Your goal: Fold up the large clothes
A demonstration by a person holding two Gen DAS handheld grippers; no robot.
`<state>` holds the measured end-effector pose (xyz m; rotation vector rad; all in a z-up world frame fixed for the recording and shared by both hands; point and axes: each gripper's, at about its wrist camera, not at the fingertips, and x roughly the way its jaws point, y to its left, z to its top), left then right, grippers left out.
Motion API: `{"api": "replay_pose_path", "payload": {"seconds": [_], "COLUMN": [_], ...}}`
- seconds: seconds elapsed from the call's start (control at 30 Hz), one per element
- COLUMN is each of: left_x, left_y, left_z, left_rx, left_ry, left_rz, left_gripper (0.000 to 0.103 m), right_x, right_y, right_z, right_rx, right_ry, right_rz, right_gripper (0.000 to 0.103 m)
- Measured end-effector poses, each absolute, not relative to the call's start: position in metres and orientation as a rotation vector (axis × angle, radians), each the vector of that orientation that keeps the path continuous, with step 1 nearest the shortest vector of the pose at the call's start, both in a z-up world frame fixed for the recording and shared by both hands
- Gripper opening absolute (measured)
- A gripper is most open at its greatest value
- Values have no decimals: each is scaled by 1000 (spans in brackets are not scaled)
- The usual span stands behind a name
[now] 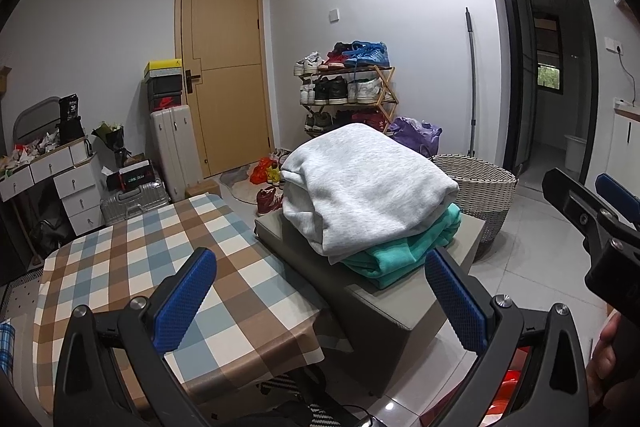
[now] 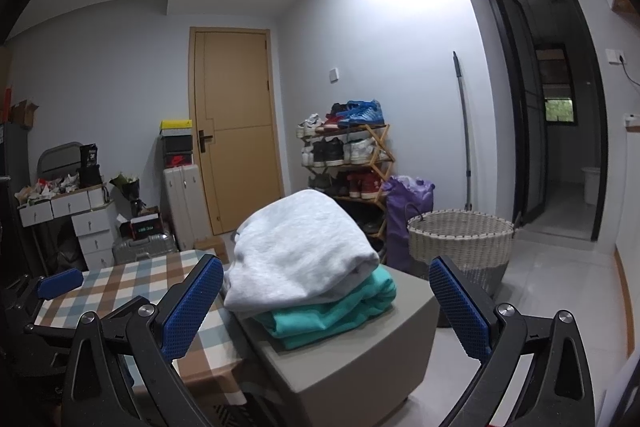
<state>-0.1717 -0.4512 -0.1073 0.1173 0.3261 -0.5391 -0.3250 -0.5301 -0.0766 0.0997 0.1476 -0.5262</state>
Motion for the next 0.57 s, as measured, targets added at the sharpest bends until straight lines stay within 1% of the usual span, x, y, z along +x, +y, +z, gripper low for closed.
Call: {"api": "replay_pose_path", "payload": {"seconds": [0.37, 0.57], "left_x": [-173, -166], "left_y": [-456, -450], "left_z": [-106, -108], "left_rx": [115, 65], "left_ry": [325, 338], "left_rz": [-531, -501], "left_gripper": [102, 102], "right_x": [-324, -323], "right_y": [-531, -529], "right_z": [-76, -78], "right_rx": [105, 102], "right_ry": [143, 149], "right_rz": [-522, -516], "right_gripper": [103, 103]}}
